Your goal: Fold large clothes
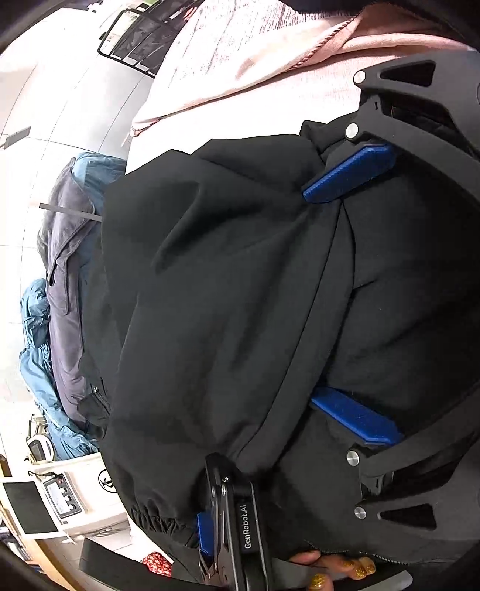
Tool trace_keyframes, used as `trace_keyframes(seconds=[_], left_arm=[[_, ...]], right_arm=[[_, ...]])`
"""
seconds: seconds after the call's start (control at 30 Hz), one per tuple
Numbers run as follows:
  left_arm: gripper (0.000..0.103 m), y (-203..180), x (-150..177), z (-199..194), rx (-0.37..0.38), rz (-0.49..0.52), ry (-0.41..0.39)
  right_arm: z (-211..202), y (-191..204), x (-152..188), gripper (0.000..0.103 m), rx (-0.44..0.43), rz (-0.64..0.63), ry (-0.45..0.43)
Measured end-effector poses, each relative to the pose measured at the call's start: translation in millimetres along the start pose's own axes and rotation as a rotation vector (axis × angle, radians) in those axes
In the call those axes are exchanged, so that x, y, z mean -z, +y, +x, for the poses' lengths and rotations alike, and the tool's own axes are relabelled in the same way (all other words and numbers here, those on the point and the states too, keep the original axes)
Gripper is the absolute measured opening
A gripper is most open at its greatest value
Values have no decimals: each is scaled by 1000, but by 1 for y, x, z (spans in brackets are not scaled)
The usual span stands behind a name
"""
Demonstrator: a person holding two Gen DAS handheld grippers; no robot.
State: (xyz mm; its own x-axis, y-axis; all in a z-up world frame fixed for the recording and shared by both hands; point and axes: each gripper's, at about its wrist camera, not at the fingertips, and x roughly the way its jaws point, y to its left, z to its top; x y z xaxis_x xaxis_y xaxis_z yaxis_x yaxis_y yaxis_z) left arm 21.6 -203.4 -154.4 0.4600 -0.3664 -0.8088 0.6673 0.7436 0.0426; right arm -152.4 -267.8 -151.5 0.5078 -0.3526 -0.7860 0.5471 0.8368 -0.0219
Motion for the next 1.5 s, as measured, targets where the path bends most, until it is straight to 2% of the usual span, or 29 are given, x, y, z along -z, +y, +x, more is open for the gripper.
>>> trace_keyframes(seconds=[0.2,0.37,0.47,0.53,0.57,0.6,0.73,0.83,0.93,1.03,1.07,1.1,1.13,1.17,1.33,1.43,1.47,1.5], left_arm=[[97,11,7,-29,23,-10,-6],[97,77,24,-100,127,-223,-121],[97,161,46,-137,133,-433,-148],[97,210,60,-153,64,-521,-159],[97,232,70,-161,4,-546,-163],[97,260,80,-168,-92,-565,-157],[97,331,110,-176,-314,-564,-108],[97,359,118,-164,-403,-513,-24],[96,373,116,-144,-407,-467,42],[80,387,116,-129,-413,-489,106],[65,391,117,-127,-409,-505,114],[44,397,117,-130,-408,-522,113],[35,402,116,-134,-410,-532,107],[16,408,115,-141,-404,-542,91],[14,446,103,-228,-497,-591,-69],[14,487,101,-278,-537,-685,-136],[0,497,103,-291,-569,-706,-148],[0,510,107,-305,-630,-721,-151]], right_arm=[[3,2,-6,99,0,-1,-3],[4,2,-6,99,1,-2,-4],[3,4,-7,99,3,-3,-3],[3,3,-7,98,3,-2,-3],[3,3,-6,98,3,-2,-4],[3,3,-8,98,4,-3,-4],[5,2,-12,98,8,-7,-4],[5,2,-12,98,11,-8,-5],[6,1,-14,99,15,-12,-4],[6,0,-15,98,15,-13,-4],[6,0,-14,98,15,-13,-4],[6,0,-14,98,15,-13,-5],[6,0,-14,98,15,-13,-4],[6,0,-15,98,15,-13,-5],[6,0,-13,98,18,-14,-5],[6,0,-13,98,19,-14,-5],[6,-1,-13,98,18,-14,-5],[6,-1,-13,98,18,-14,-5]])
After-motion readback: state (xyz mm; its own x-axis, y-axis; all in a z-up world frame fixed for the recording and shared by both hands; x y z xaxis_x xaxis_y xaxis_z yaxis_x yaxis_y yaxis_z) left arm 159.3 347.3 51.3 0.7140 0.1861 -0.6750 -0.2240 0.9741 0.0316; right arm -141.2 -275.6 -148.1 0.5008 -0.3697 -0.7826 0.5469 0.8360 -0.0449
